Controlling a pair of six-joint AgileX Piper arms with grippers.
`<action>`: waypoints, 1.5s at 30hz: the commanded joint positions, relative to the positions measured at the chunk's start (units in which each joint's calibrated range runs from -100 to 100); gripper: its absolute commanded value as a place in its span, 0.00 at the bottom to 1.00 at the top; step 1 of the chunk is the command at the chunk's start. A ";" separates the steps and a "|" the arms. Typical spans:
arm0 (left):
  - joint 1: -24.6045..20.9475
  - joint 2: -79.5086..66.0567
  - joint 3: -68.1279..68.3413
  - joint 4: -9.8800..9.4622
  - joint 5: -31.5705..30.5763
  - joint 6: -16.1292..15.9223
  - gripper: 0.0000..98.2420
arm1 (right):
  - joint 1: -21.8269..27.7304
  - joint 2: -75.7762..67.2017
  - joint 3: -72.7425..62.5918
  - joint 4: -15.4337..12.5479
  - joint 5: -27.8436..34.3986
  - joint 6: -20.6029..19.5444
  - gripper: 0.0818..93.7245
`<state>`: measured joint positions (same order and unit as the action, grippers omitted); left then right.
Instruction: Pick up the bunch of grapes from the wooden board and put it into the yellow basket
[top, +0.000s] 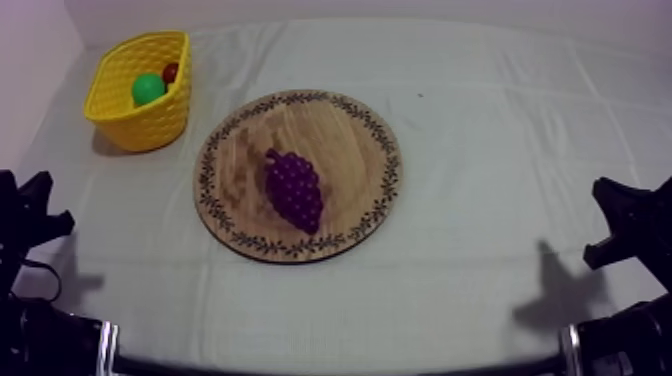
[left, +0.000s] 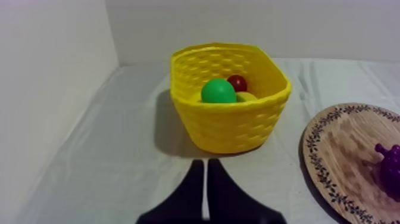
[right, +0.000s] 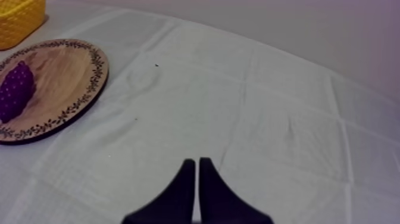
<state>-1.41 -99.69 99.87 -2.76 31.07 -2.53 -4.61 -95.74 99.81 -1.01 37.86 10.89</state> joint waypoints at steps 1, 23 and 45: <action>-1.81 -0.13 0.13 0.83 1.34 2.94 0.00 | 0.02 -0.01 -0.03 0.01 -0.04 0.03 0.00; 5.09 1.54 -4.97 -4.74 5.78 7.75 0.00 | 0.02 -0.01 -0.03 0.01 -0.04 0.05 0.00; 24.90 40.12 -59.20 -12.74 29.16 17.58 0.00 | 0.02 -0.01 -0.03 0.01 -0.04 0.03 0.00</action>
<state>21.70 -63.64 47.88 -15.44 58.85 14.91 -4.61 -95.74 99.81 -1.01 37.86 10.91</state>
